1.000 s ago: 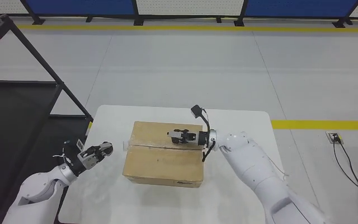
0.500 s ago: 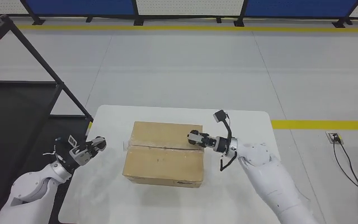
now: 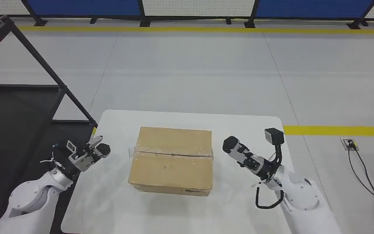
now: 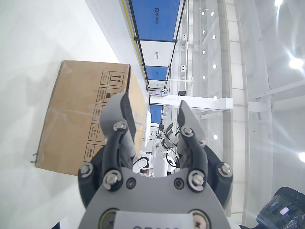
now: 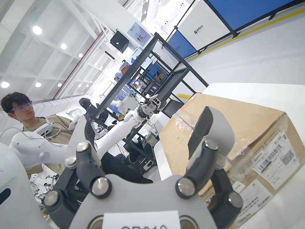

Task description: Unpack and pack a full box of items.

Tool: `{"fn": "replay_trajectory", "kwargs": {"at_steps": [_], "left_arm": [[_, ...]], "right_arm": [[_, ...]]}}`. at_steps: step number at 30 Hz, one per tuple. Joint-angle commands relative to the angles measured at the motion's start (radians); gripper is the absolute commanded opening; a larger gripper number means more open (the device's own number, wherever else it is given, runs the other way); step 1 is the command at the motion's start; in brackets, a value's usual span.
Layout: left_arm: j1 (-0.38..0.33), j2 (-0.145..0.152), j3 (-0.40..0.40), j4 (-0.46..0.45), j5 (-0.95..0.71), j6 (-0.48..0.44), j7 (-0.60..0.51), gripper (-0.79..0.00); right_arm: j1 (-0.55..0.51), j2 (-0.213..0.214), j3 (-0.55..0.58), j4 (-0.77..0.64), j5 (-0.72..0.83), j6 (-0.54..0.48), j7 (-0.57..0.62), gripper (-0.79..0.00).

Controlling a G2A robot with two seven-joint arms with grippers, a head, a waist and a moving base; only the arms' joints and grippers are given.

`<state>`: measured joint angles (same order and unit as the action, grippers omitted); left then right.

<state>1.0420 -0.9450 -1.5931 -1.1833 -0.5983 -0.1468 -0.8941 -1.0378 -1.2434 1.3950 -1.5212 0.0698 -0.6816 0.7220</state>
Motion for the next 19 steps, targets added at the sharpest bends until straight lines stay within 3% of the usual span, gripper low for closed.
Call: {"fn": "replay_trajectory", "kwargs": {"at_steps": [1,6,9,19], "left_arm": [[0.000,0.000,0.000,0.000,0.000,0.000,0.000,-0.255],[0.000,0.000,0.000,0.000,0.000,0.000,0.000,-0.059],[0.000,0.000,0.000,0.000,0.000,0.000,0.000,-0.010],[0.000,0.000,0.000,0.000,0.000,0.000,0.000,0.000]], "right_arm": [[0.000,0.000,0.000,0.000,0.000,0.000,0.000,0.000],[0.000,0.000,0.000,0.000,0.000,0.000,0.000,0.000],[0.000,0.000,0.000,0.000,0.000,0.000,0.000,-0.001],[0.000,0.000,0.000,0.000,0.000,0.000,0.000,-0.001]]}}
